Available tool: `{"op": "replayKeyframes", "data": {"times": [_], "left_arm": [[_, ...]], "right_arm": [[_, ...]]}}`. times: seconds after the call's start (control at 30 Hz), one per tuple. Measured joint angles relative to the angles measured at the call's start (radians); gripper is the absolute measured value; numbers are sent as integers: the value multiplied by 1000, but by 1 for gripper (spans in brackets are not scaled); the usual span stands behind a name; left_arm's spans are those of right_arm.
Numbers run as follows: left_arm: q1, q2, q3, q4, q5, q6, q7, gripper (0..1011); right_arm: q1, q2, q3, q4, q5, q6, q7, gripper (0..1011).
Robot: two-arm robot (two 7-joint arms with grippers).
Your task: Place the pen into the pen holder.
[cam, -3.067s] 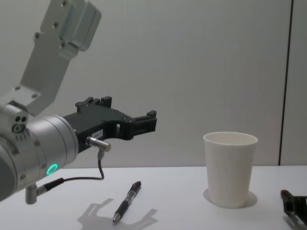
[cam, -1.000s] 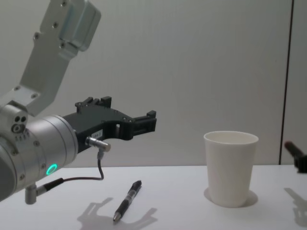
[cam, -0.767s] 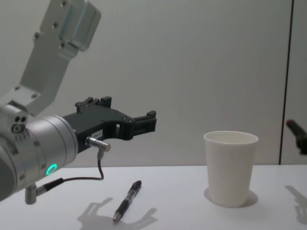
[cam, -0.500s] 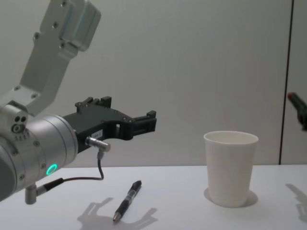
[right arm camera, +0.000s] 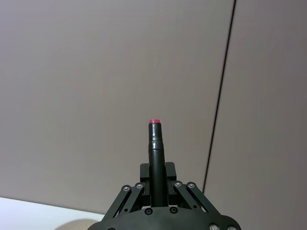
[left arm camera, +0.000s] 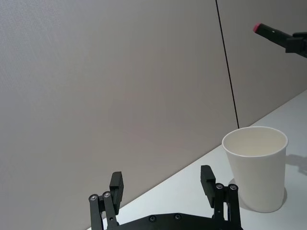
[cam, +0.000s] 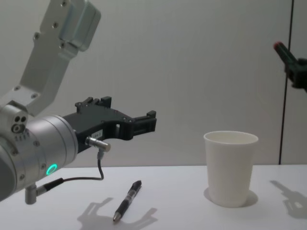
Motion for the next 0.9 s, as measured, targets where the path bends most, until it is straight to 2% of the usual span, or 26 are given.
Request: {"op": "replayKeyframes", "data": {"times": [0.23, 0.57, 0.9], "left_arm": [[0, 0, 0, 0, 0, 0, 0, 1001], [0, 0, 0, 0, 0, 0, 0, 1001], [0, 0, 0, 0, 0, 0, 0, 1001]], "right_arm": [[55, -12, -4, 58, -3, -50, 83, 171], [105, -32, -18, 141, -22, -94, 148, 171], [164, -59, -36, 266, -58, -161, 195, 171]]}}
